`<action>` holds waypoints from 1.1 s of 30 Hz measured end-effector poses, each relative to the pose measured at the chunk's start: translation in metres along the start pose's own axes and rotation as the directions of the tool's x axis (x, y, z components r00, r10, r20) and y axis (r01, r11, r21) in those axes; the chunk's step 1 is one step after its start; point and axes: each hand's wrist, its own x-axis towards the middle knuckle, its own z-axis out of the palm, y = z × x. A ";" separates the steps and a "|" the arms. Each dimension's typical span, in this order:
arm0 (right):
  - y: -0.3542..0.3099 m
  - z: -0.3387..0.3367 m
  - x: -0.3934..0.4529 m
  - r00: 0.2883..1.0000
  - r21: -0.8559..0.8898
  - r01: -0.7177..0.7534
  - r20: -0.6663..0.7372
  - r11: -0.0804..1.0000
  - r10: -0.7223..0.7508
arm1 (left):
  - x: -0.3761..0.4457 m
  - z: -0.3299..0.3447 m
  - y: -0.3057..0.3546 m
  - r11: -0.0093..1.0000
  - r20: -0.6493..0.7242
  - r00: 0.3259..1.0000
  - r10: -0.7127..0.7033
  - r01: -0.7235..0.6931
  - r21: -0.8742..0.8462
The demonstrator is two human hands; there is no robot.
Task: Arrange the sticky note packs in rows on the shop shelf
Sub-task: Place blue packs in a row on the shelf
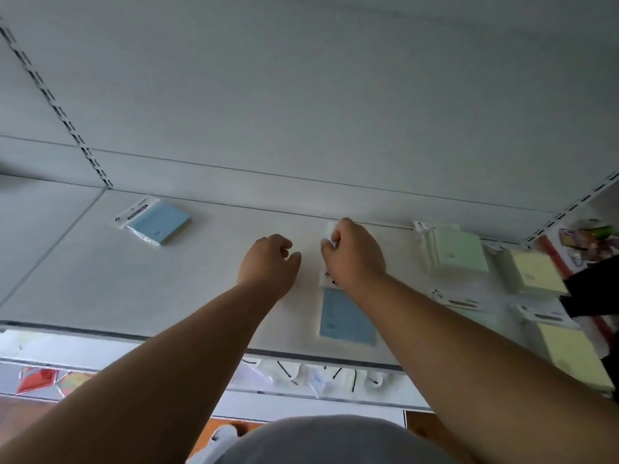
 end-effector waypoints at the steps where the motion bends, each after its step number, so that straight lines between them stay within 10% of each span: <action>1: -0.012 0.007 -0.002 0.999 0.015 0.046 0.028 0.999 -0.046 | 0.001 -0.008 -0.009 1.000 -0.016 1.000 -0.016 0.016 -0.006; 9: -0.124 0.061 0.007 0.973 0.180 0.152 0.148 0.972 -0.179 | 0.022 -0.089 -0.085 0.934 -0.160 0.943 -0.292 0.245 -0.259; 13: -0.181 0.098 0.018 0.945 0.139 0.121 0.288 0.983 -0.157 | 0.042 -0.129 -0.137 0.600 0.063 0.810 -0.583 0.482 -0.639; 18: -0.220 0.133 0.027 0.911 0.140 -0.022 0.410 0.990 -0.037 | 0.057 -0.160 -0.161 0.507 0.254 0.804 -0.538 0.550 -0.664; 25: -0.192 0.111 -0.002 0.960 0.283 -0.228 0.227 0.932 0.165 | 0.048 -0.143 -0.154 0.821 0.205 0.912 -0.355 0.409 -0.399; 33: -0.090 0.028 -0.065 0.929 0.224 -0.360 -0.002 0.906 0.370 | -0.002 -0.080 -0.068 0.949 0.345 0.939 -0.003 0.112 -0.296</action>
